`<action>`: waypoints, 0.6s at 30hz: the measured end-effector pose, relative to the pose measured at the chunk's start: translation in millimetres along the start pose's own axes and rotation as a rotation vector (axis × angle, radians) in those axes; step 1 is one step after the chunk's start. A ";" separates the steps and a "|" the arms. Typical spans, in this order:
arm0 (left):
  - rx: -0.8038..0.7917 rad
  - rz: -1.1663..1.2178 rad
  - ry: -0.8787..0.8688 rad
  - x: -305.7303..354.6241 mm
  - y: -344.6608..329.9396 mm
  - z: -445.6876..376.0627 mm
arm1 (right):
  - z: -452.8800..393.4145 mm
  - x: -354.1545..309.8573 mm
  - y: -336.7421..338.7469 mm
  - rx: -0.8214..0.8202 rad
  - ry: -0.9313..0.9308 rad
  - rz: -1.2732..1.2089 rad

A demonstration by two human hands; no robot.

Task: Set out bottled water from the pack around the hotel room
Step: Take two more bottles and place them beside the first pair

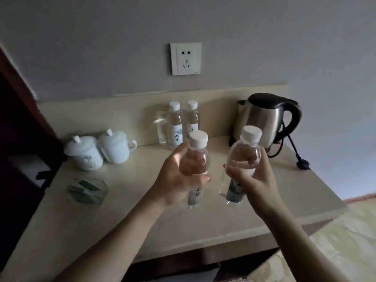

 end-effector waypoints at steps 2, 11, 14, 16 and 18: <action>0.087 -0.032 0.010 -14.7 9.7 -6.4 | -17.0 20.1 -9.8 -0.079 0.005 0.006; 0.283 -0.106 0.031 -75.4 28.0 -17.6 | -41.0 82.3 -18.4 -0.206 -0.020 -0.018; 0.305 -0.097 0.017 -79.5 30.6 -18.0 | -40.4 92.2 -16.5 -0.197 -0.019 -0.001; 0.295 -0.120 0.008 -83.0 29.1 -18.7 | -40.6 94.9 -19.0 -0.203 -0.001 0.027; 0.291 -0.149 0.049 -95.8 28.7 -14.5 | -38.8 98.4 -20.1 -0.204 0.008 0.064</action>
Point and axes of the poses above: each hand's wrist, its own z-axis away from the middle knuckle, its own y-axis out of the back of the hand, x = y × z, the point moved 9 cm from there along -z, towards the middle knuckle, and after that the axes turned 10 degrees about x, right-handed, at the moved point
